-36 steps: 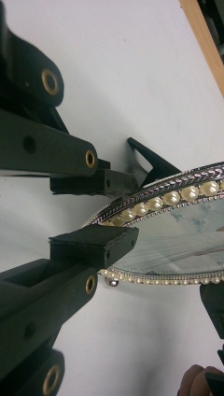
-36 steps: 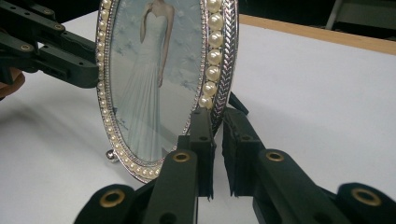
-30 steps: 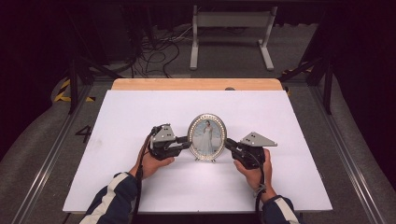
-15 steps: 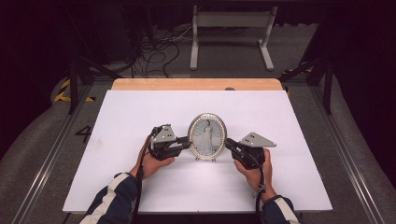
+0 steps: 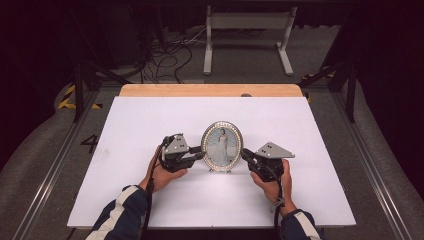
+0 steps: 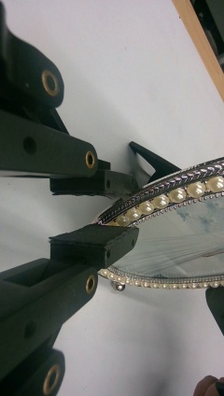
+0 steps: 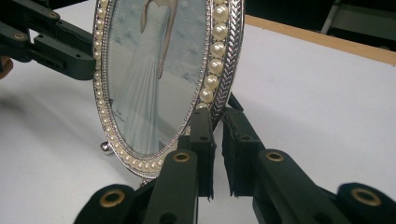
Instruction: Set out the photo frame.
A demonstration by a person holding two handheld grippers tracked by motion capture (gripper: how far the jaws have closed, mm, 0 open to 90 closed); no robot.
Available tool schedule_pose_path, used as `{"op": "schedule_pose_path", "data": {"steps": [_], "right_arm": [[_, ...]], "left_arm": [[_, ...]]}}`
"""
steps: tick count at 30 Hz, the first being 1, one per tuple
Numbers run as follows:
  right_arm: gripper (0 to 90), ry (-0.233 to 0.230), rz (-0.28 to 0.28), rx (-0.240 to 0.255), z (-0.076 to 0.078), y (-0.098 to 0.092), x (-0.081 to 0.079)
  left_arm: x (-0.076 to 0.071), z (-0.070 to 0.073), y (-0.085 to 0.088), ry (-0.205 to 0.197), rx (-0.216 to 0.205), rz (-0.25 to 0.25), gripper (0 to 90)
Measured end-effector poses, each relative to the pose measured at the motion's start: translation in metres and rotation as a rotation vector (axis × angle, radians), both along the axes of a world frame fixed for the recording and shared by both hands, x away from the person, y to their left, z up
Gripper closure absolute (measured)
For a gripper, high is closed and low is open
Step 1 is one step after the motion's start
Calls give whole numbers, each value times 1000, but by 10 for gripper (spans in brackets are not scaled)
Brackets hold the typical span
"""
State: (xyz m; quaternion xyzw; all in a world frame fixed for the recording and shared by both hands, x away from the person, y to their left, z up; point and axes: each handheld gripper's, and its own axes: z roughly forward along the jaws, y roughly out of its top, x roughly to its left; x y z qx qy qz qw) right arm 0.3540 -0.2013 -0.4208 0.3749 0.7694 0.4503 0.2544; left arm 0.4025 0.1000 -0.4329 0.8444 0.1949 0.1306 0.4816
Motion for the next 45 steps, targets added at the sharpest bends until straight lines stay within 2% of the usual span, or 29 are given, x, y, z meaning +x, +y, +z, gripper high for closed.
{"op": "schedule_pose_path", "data": {"steps": [4,17,22,31,34,37,45], "right_arm": [[826,-5,7,-24,1,1,0],[813,5,17,-39,-2,2,0],[811,4,18,-46,-1,3,0],[799,-6,28,-79,0,4,-1],[763,-5,47,-101,0,4,-2],[734,-13,50,-119,0,4,-3],[638,-20,64,-145,3,4,-6]], "left_arm": [[0,0,0,-1,0,1,740],[-1,1,-1,-14,14,6,739],[-3,3,2,-25,5,11,735],[-8,6,5,-58,26,14,717],[-10,8,6,-71,28,12,688],[-15,10,7,-94,50,14,647],[-18,10,9,-103,70,23,554]]}}
